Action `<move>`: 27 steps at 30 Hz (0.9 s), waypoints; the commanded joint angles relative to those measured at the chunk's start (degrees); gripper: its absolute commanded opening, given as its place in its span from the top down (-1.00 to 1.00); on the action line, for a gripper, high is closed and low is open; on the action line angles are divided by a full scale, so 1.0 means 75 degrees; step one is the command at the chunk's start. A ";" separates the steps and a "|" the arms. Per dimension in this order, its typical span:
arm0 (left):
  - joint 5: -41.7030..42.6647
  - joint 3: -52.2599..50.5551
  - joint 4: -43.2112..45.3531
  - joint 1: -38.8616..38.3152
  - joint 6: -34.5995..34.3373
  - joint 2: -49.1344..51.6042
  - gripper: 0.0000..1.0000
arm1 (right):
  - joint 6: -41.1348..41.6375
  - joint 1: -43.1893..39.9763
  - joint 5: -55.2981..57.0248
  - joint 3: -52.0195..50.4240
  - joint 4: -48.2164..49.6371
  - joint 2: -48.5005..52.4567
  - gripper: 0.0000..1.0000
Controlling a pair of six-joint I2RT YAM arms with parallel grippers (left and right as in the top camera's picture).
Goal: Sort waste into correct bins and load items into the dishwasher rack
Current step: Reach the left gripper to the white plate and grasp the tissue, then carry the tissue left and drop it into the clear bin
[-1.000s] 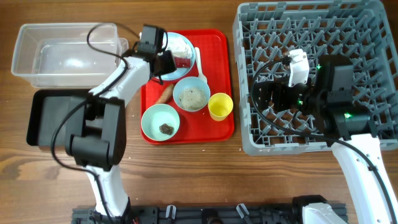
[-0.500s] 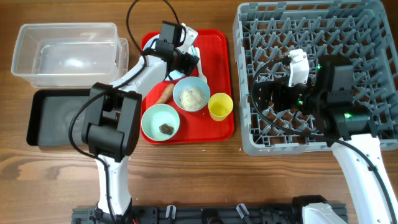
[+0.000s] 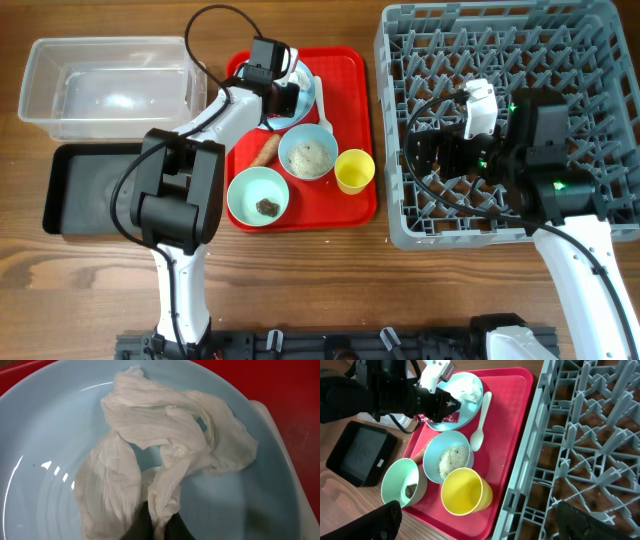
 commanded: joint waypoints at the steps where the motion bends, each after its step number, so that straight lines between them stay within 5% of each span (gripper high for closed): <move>1: -0.0023 -0.0067 -0.0245 0.0029 -0.1000 0.0411 0.92 | 0.0105 0.0026 -0.0181 0.0128 0.0038 0.0058 -0.99; 13: -0.0376 -0.0067 -0.2145 0.0682 -0.2512 -0.3468 0.92 | 0.0108 0.0026 -0.0181 0.0125 0.0035 0.0058 -1.00; 18: -0.0487 -0.0099 -0.2419 0.2640 -0.3430 -0.3212 0.92 | 0.0105 0.0026 -0.0181 0.0117 0.0061 0.0058 -1.00; 24: -0.0484 -0.0105 -0.2326 0.3774 -0.3436 -0.2486 0.92 | 0.0108 0.0026 -0.0181 0.0114 0.0105 0.0058 -0.99; 25: -0.0481 -0.0105 -0.2229 0.3876 -0.3436 -0.2148 0.77 | 0.0105 0.0026 -0.0181 0.0114 0.0102 0.0058 -0.99; 26: -0.0376 -0.0105 -0.2157 0.3876 -0.3430 -0.1941 -1.00 | 0.0105 0.0026 -0.0181 0.0114 0.0099 0.0058 -0.99; 27: -0.0119 -0.0102 -0.2194 0.3870 -0.3386 -0.1950 -1.00 | 0.0105 0.0026 -0.0181 0.0114 0.0099 0.0058 -1.00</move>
